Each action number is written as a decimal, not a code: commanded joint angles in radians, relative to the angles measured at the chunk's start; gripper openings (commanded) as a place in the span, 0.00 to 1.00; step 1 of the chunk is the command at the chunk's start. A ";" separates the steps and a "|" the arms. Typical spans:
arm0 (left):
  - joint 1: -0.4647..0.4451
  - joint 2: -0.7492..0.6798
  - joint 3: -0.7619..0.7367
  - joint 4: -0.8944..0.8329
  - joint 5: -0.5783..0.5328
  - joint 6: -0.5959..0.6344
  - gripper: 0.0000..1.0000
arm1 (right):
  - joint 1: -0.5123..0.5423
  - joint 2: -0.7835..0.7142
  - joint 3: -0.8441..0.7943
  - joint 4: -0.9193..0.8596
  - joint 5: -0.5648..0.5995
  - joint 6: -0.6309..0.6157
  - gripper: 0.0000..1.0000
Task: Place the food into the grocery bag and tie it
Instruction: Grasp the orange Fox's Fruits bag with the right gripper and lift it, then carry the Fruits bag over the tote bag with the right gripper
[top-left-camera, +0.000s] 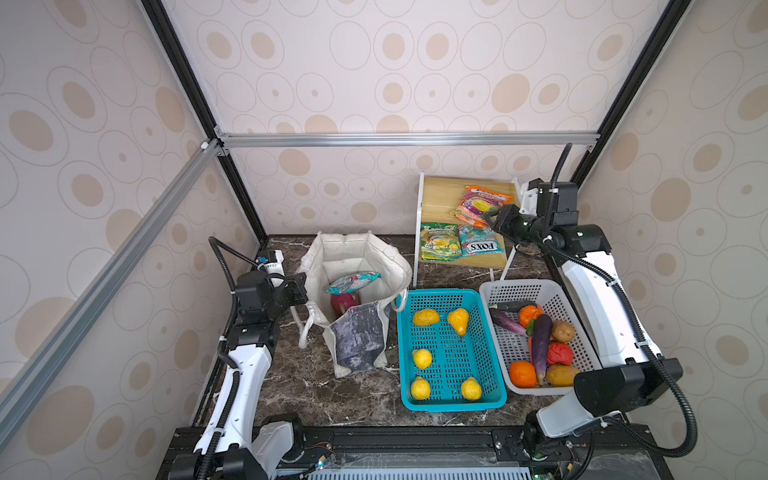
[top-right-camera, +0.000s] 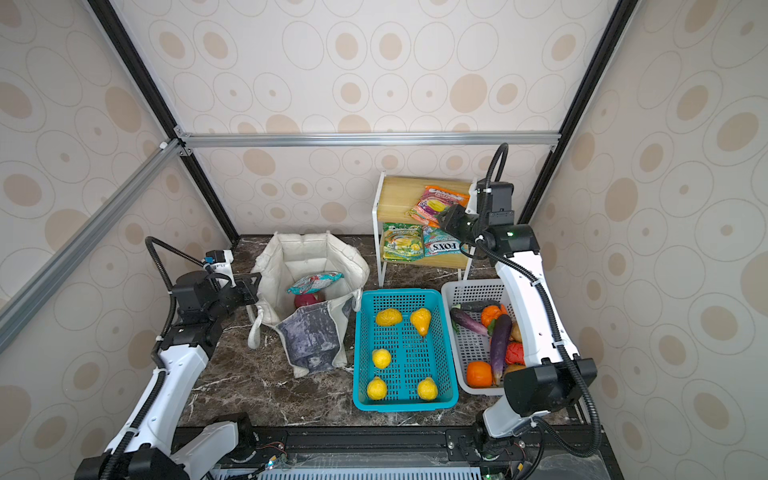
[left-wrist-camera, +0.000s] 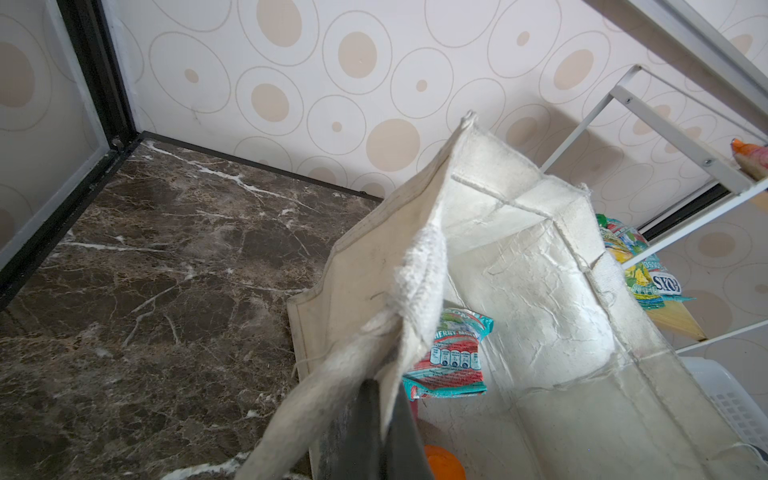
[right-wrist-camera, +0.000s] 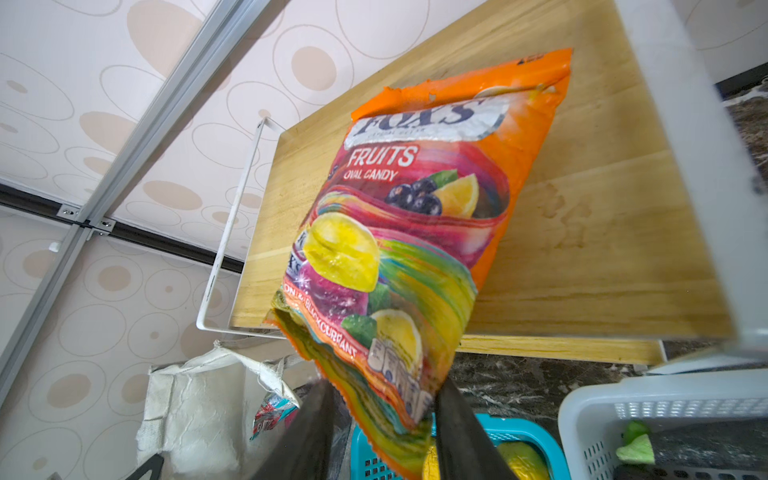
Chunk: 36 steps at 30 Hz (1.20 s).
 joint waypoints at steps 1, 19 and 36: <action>0.005 -0.028 0.002 0.048 0.014 -0.007 0.00 | 0.011 0.007 -0.021 0.041 -0.027 0.035 0.43; 0.006 -0.031 0.003 0.045 0.011 -0.006 0.00 | 0.035 -0.021 0.063 -0.036 -0.019 -0.043 0.00; 0.006 -0.031 0.001 0.049 0.016 -0.008 0.00 | 0.403 -0.001 0.352 -0.166 0.131 -0.159 0.00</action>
